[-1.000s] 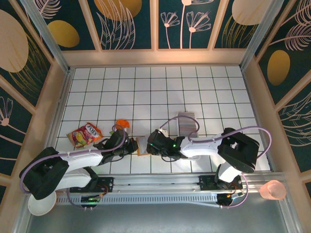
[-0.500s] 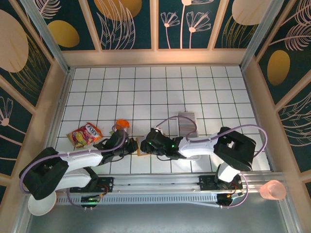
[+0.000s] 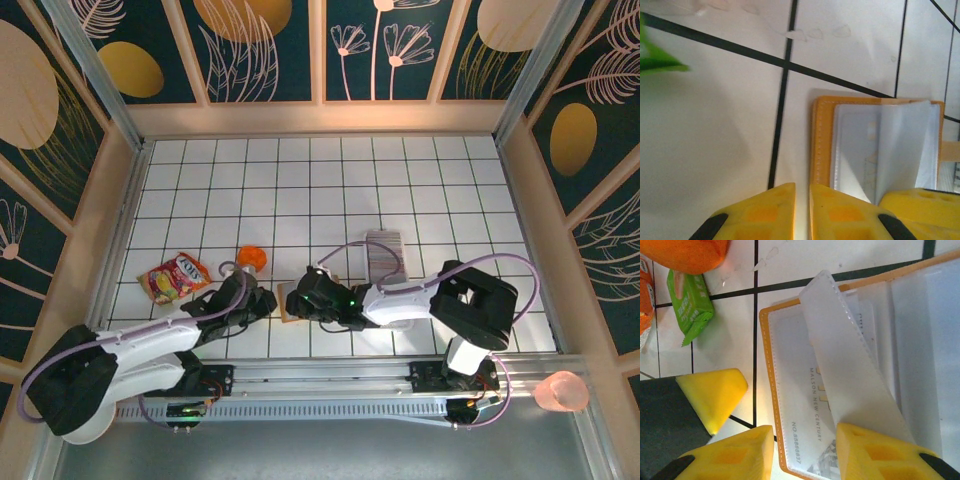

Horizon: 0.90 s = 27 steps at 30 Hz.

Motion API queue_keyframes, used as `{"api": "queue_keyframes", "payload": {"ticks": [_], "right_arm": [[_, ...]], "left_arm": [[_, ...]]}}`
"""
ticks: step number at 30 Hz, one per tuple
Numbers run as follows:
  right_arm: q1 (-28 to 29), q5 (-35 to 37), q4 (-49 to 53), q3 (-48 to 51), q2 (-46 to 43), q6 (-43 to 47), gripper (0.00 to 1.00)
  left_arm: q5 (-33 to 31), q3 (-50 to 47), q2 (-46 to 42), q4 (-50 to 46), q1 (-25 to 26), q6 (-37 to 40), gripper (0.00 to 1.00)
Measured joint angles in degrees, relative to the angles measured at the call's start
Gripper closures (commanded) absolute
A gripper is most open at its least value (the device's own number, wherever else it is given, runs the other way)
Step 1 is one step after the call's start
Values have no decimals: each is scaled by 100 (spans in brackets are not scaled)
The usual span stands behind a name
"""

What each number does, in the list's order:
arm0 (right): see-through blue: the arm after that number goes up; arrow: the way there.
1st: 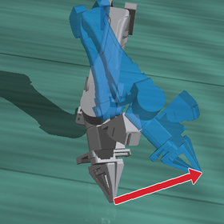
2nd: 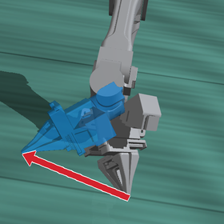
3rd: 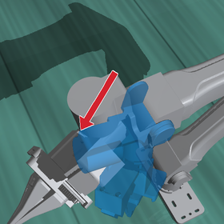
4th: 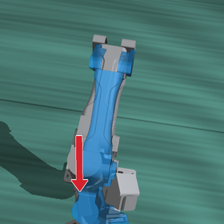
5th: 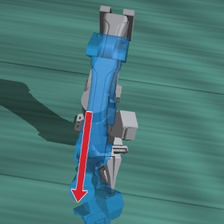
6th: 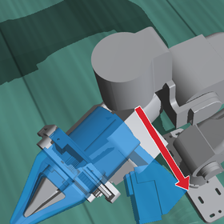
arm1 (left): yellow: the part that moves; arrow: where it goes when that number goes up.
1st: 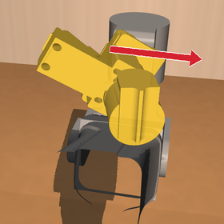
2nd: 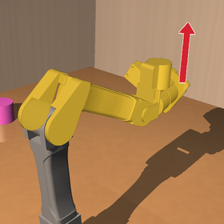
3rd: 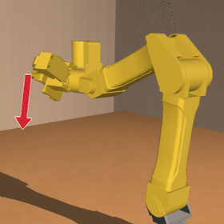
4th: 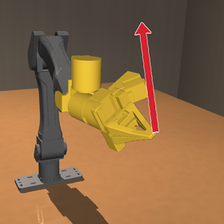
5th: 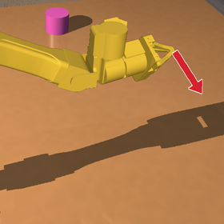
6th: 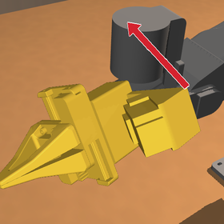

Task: Put the credit cards into the card holder

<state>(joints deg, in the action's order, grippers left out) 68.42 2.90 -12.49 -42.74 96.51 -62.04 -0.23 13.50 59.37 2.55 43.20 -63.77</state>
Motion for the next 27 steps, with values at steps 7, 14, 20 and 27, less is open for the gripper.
{"api": "queue_keyframes", "payload": {"ticks": [7,14,20,27], "right_arm": [[90,-63,-61,-280,120,101,62],[144,-299,-391,-673,197,437,59],[306,-345,-579,-857,72,909,56],[356,262,15,-713,-1290,2100,56]], "left_arm": [[-1064,2,-1113,-1088,0,-560,79],[-2159,109,-2387,-2299,0,-1032,76],[-2586,168,-2986,-2756,0,-1154,71],[-2417,275,-2706,-2509,0,-752,54]]}}
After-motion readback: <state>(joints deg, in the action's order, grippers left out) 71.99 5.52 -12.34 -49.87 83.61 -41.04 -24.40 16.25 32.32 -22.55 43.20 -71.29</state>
